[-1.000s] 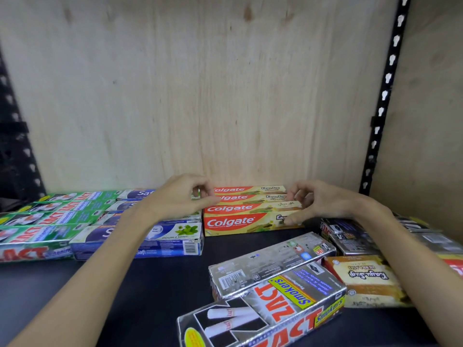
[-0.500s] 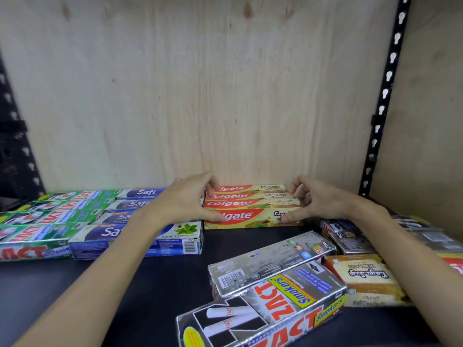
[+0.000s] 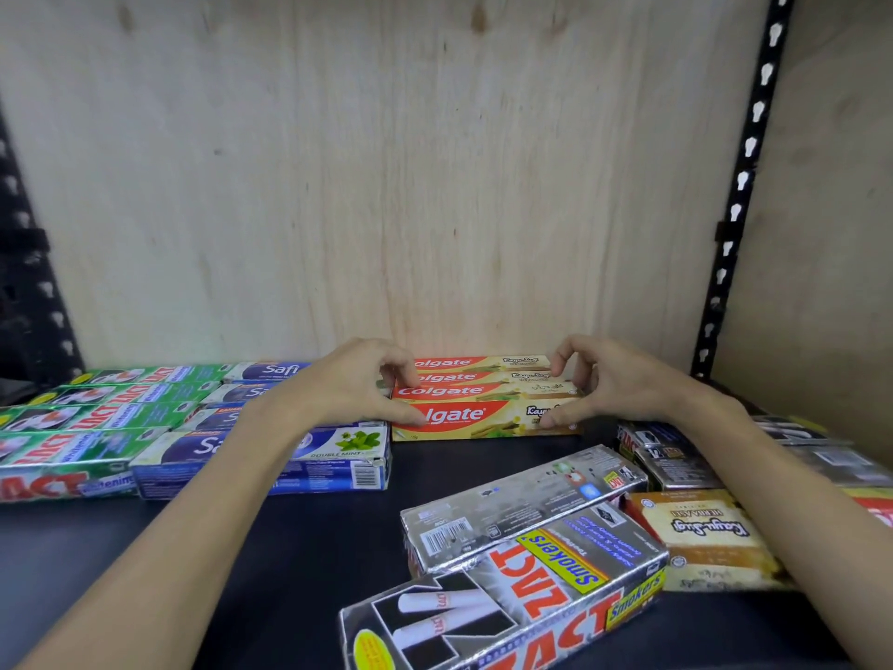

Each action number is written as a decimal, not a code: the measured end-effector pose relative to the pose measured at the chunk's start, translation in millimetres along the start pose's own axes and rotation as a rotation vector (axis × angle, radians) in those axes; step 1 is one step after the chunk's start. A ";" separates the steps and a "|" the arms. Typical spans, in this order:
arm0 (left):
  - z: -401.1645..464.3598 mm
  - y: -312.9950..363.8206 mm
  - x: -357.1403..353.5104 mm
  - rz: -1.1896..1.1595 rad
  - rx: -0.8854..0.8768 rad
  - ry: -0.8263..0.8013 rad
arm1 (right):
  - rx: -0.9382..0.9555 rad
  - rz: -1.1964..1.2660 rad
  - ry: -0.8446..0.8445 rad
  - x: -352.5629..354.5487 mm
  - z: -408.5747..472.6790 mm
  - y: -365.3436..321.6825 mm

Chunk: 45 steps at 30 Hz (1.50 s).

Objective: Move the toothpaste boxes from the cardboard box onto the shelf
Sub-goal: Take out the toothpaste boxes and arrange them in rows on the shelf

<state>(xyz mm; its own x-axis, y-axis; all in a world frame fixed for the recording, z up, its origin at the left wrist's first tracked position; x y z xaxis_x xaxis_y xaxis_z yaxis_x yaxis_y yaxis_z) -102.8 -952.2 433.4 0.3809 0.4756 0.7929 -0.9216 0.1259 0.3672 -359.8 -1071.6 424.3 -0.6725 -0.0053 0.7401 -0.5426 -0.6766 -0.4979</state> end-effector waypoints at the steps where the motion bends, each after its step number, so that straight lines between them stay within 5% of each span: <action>1: 0.0 -0.6 0.6 -0.015 0.002 -0.004 | -0.005 0.008 0.001 0.4 0.0 0.7; 11: 0.2 1.3 5.1 0.010 -0.036 -0.020 | -0.136 0.204 -0.046 6.4 -4.5 4.4; 19: 4.0 1.3 10.4 0.197 -0.180 0.175 | -0.067 0.159 0.014 6.9 -6.8 -4.5; 26: 0.6 5.8 -2.7 0.136 -0.103 0.037 | -0.103 0.062 -0.139 -4.7 -6.8 9.9; 45: -2.3 -3.5 -10.5 0.091 0.034 -0.044 | -0.038 -0.046 -0.068 -5.4 0.3 13.4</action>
<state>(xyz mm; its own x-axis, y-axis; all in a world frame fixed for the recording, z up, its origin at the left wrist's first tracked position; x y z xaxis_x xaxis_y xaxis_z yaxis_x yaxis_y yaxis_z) -103.7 -955.7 422.7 0.2997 0.4453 0.8437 -0.9496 0.0545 0.3086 -363.3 -1080.8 413.8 -0.6112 -0.0257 0.7911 -0.5918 -0.6489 -0.4783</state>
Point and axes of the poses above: each hand's wrist, its own z-axis towards the middle knuckle, its own x-axis out of the back of the hand, y = z × x, the point moved 7 cm from there along z, towards the middle knuckle, and after that the axes turned 15 degrees about y, right-handed, at the moved point
